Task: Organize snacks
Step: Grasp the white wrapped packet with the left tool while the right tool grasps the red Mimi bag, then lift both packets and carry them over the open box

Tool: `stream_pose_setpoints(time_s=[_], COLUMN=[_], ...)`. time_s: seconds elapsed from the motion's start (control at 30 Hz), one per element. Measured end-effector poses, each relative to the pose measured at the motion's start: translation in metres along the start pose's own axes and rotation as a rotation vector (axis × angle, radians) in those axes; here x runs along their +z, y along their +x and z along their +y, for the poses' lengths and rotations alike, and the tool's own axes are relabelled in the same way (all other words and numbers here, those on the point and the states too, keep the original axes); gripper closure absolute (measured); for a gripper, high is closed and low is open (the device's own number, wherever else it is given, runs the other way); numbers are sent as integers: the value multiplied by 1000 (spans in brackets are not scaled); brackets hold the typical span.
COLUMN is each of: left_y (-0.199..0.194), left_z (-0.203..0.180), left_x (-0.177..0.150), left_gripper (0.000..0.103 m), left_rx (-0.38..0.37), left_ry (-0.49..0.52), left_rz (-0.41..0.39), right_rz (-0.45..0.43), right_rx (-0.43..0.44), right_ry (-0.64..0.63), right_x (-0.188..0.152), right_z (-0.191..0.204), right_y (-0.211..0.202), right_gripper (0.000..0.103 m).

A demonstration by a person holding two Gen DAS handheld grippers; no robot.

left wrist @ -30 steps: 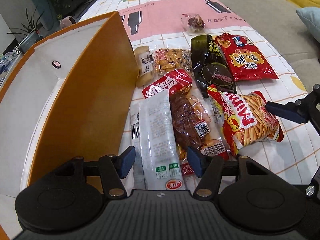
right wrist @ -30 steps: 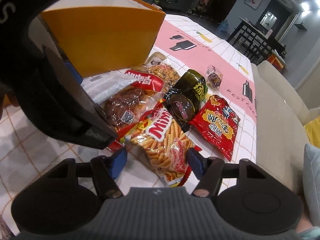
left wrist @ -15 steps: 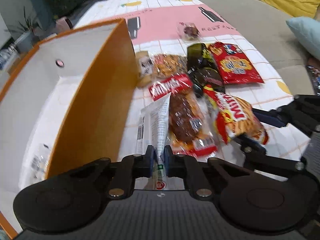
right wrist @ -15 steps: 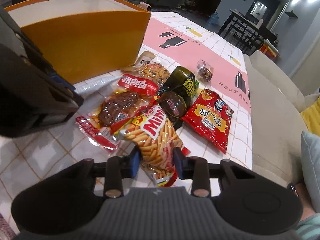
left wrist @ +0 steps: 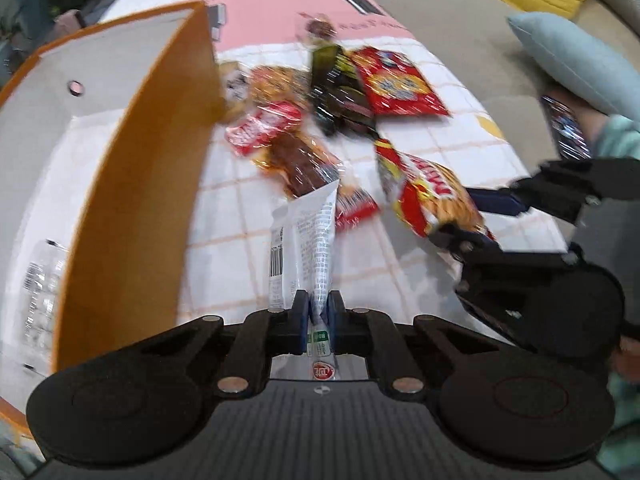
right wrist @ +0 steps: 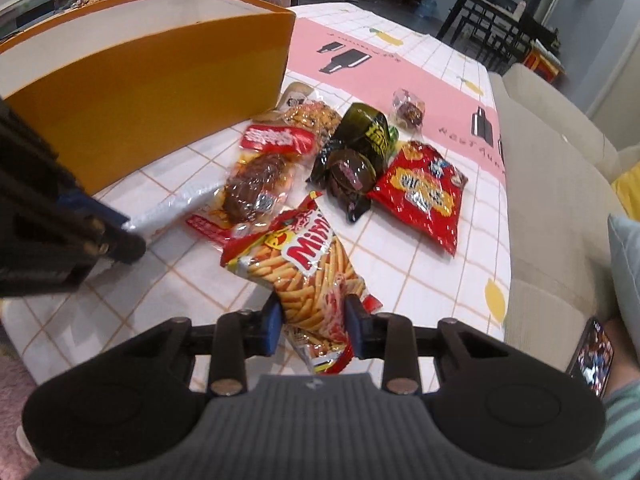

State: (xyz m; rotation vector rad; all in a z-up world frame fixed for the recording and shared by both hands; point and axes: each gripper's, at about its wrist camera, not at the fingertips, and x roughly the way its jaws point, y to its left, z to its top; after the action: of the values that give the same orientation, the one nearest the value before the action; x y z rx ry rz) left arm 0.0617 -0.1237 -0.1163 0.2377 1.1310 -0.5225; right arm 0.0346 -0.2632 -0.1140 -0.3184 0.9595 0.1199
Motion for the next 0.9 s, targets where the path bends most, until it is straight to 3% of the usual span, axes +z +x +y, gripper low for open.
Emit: stream_pose_setpoints(time_s=[0.13, 0.3, 0.33, 0.47, 0.6, 0.8, 0.9], left_y=[1, 8, 8, 16, 28, 30, 29], left_z=[-4, -8, -9, -10, -2, 4, 2], left_x=[-4, -4, -5, -3, -1, -2, -3], left_gripper=[85, 34, 30, 26, 25, 19, 26], left_rx=[-5, 67, 93, 180, 158, 158, 153], left_ry=[12, 21, 25, -2, -105, -156, -151], left_rz=[11, 11, 3, 4, 69, 53, 38], right_rz=[11, 9, 10, 14, 17, 19, 21], right_rx=[12, 12, 12, 13, 11, 13, 11], right_ry=[-11, -44, -46, -49, -58, -55, -63], right_x=[-4, -5, -6, -6, -6, -6, -6], right_z=[4, 9, 9, 9, 11, 10, 12], right_y=[-5, -5, -6, -6, -5, -3, -2], right_gripper=[73, 73, 73, 73, 72, 72, 72])
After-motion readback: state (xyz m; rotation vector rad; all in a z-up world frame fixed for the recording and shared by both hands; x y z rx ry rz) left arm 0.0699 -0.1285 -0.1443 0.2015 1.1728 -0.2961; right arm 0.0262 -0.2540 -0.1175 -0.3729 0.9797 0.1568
